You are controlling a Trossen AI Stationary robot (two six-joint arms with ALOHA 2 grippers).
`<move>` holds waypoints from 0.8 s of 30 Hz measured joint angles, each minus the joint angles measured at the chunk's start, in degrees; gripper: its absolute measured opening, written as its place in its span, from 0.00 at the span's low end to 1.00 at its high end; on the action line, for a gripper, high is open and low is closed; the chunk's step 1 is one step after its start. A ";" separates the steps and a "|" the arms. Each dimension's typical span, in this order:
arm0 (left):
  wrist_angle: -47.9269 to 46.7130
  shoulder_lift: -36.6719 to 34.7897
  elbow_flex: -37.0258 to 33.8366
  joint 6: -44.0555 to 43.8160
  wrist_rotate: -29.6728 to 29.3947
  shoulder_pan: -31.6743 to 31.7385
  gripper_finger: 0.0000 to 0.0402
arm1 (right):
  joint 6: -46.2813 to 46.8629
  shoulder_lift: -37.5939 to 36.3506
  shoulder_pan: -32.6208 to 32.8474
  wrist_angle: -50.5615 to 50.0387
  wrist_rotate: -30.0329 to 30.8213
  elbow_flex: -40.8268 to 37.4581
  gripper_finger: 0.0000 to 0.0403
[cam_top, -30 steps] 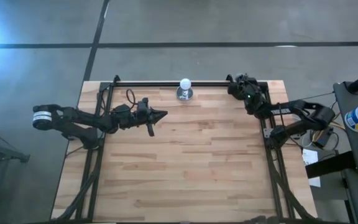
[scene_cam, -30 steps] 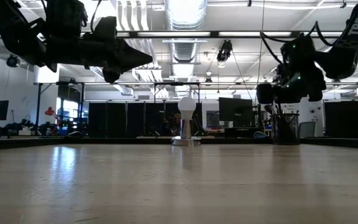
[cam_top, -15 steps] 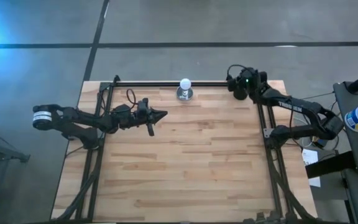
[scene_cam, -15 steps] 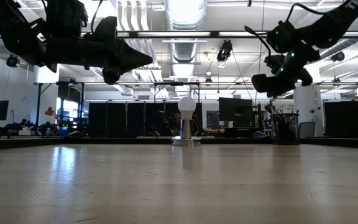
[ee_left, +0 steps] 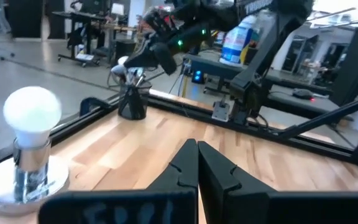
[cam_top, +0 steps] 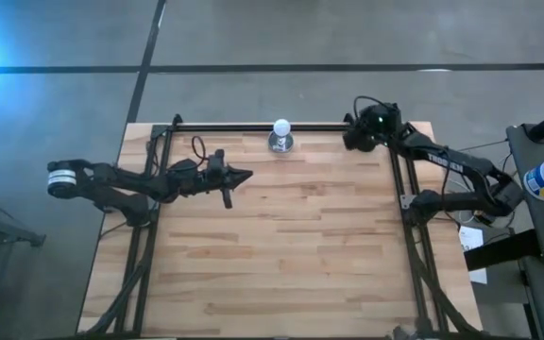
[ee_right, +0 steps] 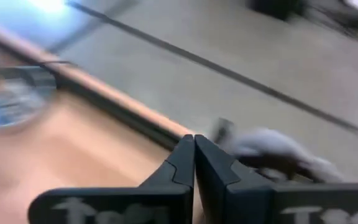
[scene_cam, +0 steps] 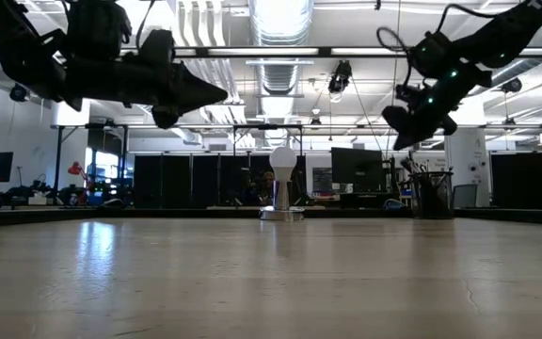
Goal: Pick & Place Makeup Supplies
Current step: Return to Home Position
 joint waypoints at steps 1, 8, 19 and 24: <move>0.08 -0.52 -0.17 0.24 0.83 0.13 0.00 | -1.20 -1.23 0.44 1.28 -2.42 -1.22 0.02; -0.69 -5.06 -2.54 1.97 2.41 1.87 0.00 | -3.35 -12.97 3.25 13.72 -22.48 -13.10 0.02; -1.57 -9.92 -7.07 2.30 3.44 4.67 0.00 | -2.38 -34.74 10.21 17.68 -33.60 -26.93 0.02; -1.84 -12.80 -10.26 2.75 2.63 4.78 0.00 | -1.65 -45.07 11.85 17.79 -32.11 -31.67 0.02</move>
